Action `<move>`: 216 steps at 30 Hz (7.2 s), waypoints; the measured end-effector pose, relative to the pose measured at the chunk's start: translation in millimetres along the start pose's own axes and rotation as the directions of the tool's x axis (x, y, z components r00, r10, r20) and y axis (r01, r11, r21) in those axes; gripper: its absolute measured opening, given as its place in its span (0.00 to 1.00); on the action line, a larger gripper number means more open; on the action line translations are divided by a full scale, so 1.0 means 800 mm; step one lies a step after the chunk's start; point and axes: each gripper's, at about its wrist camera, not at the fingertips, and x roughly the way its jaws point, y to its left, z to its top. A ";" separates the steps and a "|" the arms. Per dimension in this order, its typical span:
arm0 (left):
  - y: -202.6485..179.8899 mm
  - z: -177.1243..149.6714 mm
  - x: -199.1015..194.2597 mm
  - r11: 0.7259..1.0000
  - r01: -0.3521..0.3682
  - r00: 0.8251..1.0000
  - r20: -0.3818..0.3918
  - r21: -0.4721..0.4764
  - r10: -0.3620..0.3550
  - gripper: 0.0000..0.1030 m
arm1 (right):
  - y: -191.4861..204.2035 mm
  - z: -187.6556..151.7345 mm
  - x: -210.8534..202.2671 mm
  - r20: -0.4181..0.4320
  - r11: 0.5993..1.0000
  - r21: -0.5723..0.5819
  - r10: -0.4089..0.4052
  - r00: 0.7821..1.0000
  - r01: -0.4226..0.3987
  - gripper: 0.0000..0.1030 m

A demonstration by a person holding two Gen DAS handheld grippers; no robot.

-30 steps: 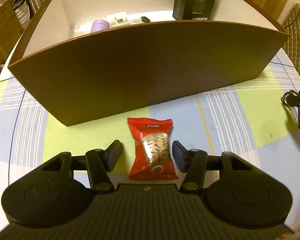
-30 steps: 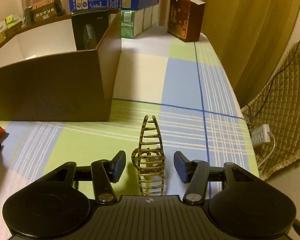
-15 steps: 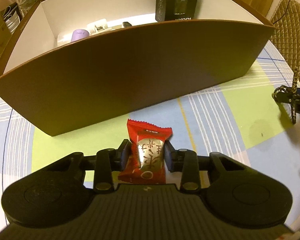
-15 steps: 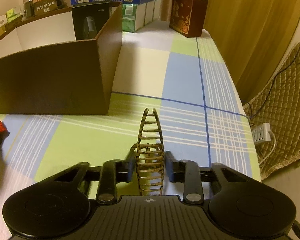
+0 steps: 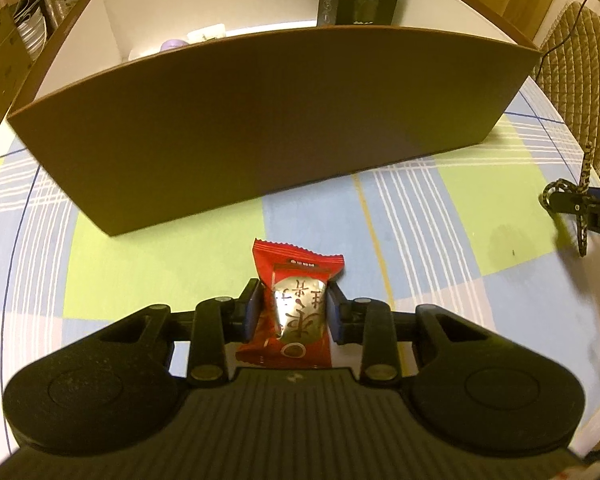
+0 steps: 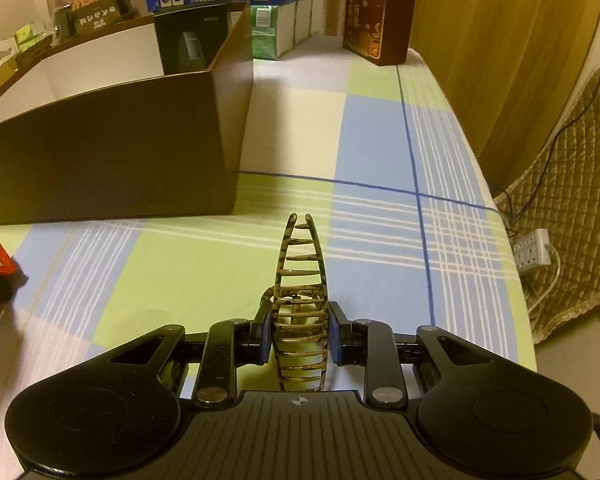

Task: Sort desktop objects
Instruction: 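Lift and carry the red packet and gold spiral over the brown box with both tools, then lower the spiral with the right tool while the left tool lowers the red packet, releasing both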

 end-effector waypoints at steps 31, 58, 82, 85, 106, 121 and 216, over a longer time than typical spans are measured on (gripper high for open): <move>0.020 -0.013 -0.079 0.997 0.011 0.995 0.104 -0.077 -0.003 0.27 | 0.074 0.022 -0.059 0.024 0.972 -0.121 0.207 0.978 -0.202 0.24; 0.017 0.018 -0.119 0.997 0.046 0.978 0.207 -0.055 -0.033 0.27 | 0.105 0.069 -0.085 0.073 0.943 -0.192 0.291 0.954 -0.273 0.24; 0.026 0.080 -0.138 0.999 0.050 0.954 0.298 -0.020 -0.042 0.22 | 0.130 0.150 -0.087 0.165 0.920 -0.218 0.362 0.917 -0.324 0.24; 0.029 0.085 -0.140 0.999 0.048 0.951 0.305 -0.020 -0.040 0.22 | 0.129 0.158 -0.086 0.172 0.920 -0.216 0.366 0.915 -0.328 0.24; 0.047 0.136 -0.127 0.998 0.060 0.939 0.339 -0.009 -0.054 0.22 | 0.127 0.208 -0.058 0.192 0.918 -0.240 0.363 0.912 -0.315 0.24; 0.069 0.174 -0.088 0.998 0.054 0.949 0.313 -0.020 -0.045 0.22 | 0.157 0.236 0.009 0.122 0.923 -0.230 0.341 0.932 -0.307 0.24; 0.054 0.190 -0.005 0.995 0.088 0.989 0.113 0.055 -0.094 0.81 | 0.118 0.202 0.020 0.003 0.971 -0.151 0.189 0.982 -0.187 0.98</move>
